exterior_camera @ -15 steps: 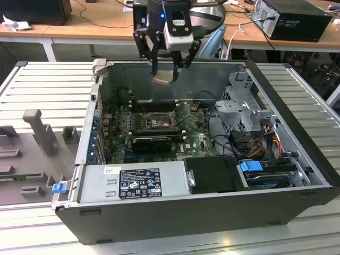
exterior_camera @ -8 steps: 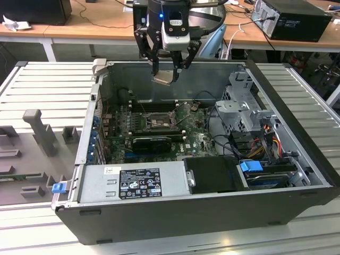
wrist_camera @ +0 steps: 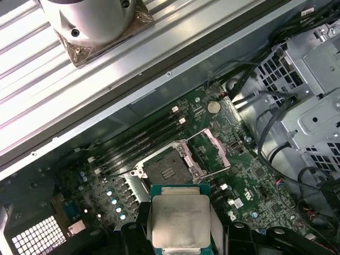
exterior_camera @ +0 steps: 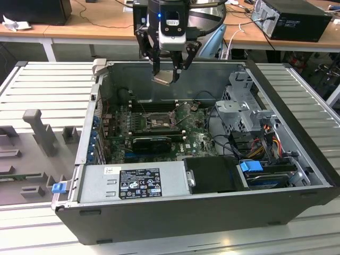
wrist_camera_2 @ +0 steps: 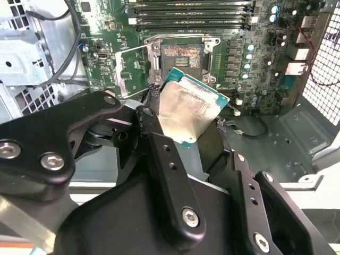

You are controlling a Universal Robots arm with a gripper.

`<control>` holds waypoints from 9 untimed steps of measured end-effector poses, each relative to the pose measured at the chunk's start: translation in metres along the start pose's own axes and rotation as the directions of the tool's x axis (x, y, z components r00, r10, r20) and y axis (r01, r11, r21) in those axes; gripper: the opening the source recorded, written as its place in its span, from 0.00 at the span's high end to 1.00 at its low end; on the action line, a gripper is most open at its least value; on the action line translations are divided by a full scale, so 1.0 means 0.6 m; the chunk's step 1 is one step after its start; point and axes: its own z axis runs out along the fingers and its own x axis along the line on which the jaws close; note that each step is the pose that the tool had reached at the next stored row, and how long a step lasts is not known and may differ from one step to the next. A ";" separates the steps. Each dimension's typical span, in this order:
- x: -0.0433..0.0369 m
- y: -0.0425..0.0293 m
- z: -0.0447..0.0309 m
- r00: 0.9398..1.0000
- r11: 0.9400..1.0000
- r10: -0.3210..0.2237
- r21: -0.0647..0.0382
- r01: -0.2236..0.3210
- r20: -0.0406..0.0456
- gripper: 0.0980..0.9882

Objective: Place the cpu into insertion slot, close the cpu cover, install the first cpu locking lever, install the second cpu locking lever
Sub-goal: 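Place the cpu into insertion slot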

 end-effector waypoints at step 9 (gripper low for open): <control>0.000 0.000 0.000 0.997 0.997 0.076 -0.002 -0.076 0.007 0.52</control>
